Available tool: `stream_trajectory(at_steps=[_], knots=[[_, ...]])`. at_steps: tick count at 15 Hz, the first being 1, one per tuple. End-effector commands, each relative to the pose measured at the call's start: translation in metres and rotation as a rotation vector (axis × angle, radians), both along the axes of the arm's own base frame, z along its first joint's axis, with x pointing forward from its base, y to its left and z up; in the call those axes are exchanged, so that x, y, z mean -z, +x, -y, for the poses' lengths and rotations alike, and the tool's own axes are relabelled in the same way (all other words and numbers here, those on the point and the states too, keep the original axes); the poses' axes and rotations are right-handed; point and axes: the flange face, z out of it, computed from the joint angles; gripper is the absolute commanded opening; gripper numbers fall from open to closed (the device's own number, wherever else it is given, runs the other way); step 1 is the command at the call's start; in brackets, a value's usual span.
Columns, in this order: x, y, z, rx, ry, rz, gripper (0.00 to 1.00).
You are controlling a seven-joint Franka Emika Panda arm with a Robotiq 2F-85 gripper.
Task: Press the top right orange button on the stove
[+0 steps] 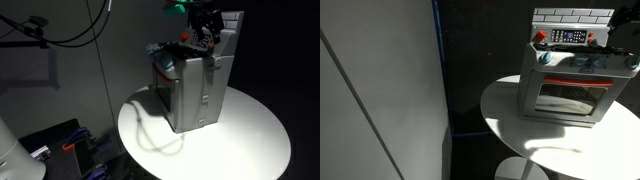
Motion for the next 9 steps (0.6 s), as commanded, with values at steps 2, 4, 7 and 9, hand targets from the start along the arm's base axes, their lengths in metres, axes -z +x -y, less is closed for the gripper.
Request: stream_trajectory(at_steps=[2, 4, 7, 9], knots=[[-0.0004, 0.0006, 0.0004, 0.0, -0.006, -0.001, 1.0], [-0.0004, 0.0006, 0.0005, 0.0, -0.006, -0.001, 1.0], [-0.0004, 0.0005, 0.0006, 0.0, -0.006, -0.001, 1.0], [0.0004, 0.001, 0.0016, 0.004, -0.007, -0.003, 1.0]])
